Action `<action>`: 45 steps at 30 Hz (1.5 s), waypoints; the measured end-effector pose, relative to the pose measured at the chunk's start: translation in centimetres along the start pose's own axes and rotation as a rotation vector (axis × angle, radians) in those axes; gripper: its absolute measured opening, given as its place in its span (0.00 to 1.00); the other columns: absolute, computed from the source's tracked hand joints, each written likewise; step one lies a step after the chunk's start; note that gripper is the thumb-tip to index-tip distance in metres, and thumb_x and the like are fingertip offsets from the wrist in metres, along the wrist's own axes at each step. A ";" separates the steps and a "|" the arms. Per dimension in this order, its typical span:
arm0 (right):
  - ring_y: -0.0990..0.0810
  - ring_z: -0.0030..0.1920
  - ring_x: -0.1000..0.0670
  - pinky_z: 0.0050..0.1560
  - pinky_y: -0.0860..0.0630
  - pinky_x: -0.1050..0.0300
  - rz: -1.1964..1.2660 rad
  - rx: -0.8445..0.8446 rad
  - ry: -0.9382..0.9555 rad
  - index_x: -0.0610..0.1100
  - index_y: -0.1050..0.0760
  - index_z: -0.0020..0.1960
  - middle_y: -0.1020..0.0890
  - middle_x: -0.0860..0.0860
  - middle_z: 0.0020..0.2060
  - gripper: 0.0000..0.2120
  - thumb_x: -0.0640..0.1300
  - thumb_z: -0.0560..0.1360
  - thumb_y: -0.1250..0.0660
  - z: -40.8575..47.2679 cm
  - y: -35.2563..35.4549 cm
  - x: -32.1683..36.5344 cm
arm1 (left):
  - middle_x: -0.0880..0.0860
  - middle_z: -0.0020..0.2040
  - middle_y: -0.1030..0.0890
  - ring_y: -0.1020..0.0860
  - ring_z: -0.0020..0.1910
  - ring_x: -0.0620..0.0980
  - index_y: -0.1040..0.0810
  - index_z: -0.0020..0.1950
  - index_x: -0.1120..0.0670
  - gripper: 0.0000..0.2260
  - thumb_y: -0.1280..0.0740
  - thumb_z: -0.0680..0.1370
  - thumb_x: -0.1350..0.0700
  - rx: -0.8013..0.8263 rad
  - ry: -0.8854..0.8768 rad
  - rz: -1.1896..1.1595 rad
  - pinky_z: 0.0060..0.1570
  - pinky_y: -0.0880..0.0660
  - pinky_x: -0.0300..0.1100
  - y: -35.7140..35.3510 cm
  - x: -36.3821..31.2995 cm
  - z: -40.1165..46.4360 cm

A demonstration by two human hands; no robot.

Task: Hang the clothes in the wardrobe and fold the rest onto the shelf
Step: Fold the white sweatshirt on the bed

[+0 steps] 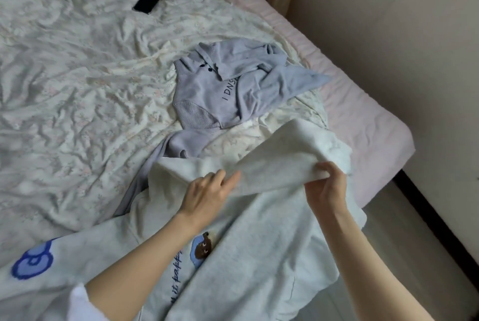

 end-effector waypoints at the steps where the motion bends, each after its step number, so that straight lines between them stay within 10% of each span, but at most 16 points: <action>1: 0.23 0.44 0.50 0.47 0.27 0.62 0.045 -0.038 -0.037 0.41 0.26 0.48 0.23 0.48 0.40 0.09 0.33 0.72 0.42 -1.0 3.0 -0.3 | 0.54 0.32 0.25 0.26 0.24 0.51 0.16 0.52 0.56 0.21 0.43 0.67 0.67 0.005 -0.028 0.003 0.18 0.33 0.38 -0.4 -1.3 -0.6; 8: 0.20 0.52 0.47 0.55 0.24 0.52 0.206 -0.324 -0.267 0.44 0.25 0.57 0.19 0.47 0.51 0.17 0.53 0.74 0.32 -4.6 17.5 -5.9 | 0.55 0.67 0.37 0.34 0.62 0.56 0.47 0.76 0.46 0.32 0.42 0.75 0.63 0.707 0.186 0.029 0.51 0.29 0.46 -11.6 -1.6 -7.0; 12: 0.22 0.47 0.49 0.48 0.24 0.55 0.114 -0.457 -0.105 0.45 0.28 0.61 0.22 0.48 0.53 0.15 0.36 0.75 0.39 -4.0 21.7 -4.6 | 0.55 0.76 0.52 0.44 0.71 0.57 0.51 0.76 0.44 0.32 0.42 0.75 0.60 0.864 0.205 -0.009 0.62 0.33 0.47 -13.7 -1.6 -8.5; 15: 0.30 0.35 0.56 0.31 0.33 0.67 0.110 -0.491 -0.091 0.48 0.30 0.42 0.25 0.51 0.40 0.11 0.32 0.74 0.40 -3.6 22.9 -3.2 | 0.54 0.77 0.55 0.49 0.74 0.56 0.52 0.77 0.43 0.30 0.44 0.78 0.55 0.889 0.215 -0.018 0.65 0.35 0.48 -14.2 -1.7 -8.2; 19: 0.29 0.35 0.49 0.42 0.28 0.61 -0.012 -0.550 -0.101 0.50 0.36 0.35 0.28 0.48 0.36 0.16 0.33 0.75 0.38 -3.1 26.8 -2.4 | 0.53 0.78 0.58 0.55 0.75 0.58 0.54 0.77 0.44 0.28 0.46 0.80 0.46 0.838 0.138 -0.005 0.68 0.39 0.52 -14.2 -4.1 -5.9; 22: 0.28 0.37 0.45 0.37 0.27 0.61 -0.178 -0.706 -0.119 0.39 0.31 0.45 0.27 0.42 0.40 0.06 0.33 0.77 0.45 -4.6 29.0 -2.8 | 0.53 0.78 0.60 0.59 0.76 0.57 0.53 0.77 0.43 0.28 0.46 0.80 0.44 0.893 0.071 -0.035 0.70 0.44 0.54 -15.0 -6.1 -5.7; 25: 0.28 0.63 0.41 0.59 0.30 0.50 -0.439 -0.742 -0.093 0.38 0.42 0.72 0.32 0.41 0.67 0.25 0.36 0.77 0.41 -5.3 28.5 -3.0 | 0.52 0.78 0.60 0.59 0.76 0.56 0.53 0.77 0.43 0.27 0.46 0.80 0.43 0.917 0.078 -0.049 0.71 0.47 0.55 -15.5 -6.8 -6.1; 34: 0.48 0.75 0.44 0.72 0.47 0.54 -1.644 0.181 0.288 0.44 0.43 0.75 0.46 0.44 0.76 0.27 0.38 0.77 0.45 -3.4 12.2 -8.4 | 0.54 0.78 0.55 0.57 0.76 0.57 0.48 0.77 0.46 0.25 0.45 0.80 0.49 0.685 0.396 -0.092 0.73 0.50 0.55 -12.9 0.6 -8.8; 45: 0.44 0.72 0.42 0.70 0.44 0.54 -1.934 0.749 0.328 0.45 0.44 0.75 0.41 0.43 0.73 0.27 0.38 0.76 0.44 -9.3 0.1 -24.1 | 0.57 0.77 0.47 0.48 0.75 0.59 0.44 0.77 0.54 0.30 0.36 0.77 0.51 0.402 1.086 -0.027 0.70 0.50 0.60 -6.2 15.5 -28.5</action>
Point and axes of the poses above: each hand's wrist, its own z-axis towards the middle knuckle, its own y-axis out of the back of the hand, x = y × z, the point moved 10 cm from there along z, towards the middle knuckle
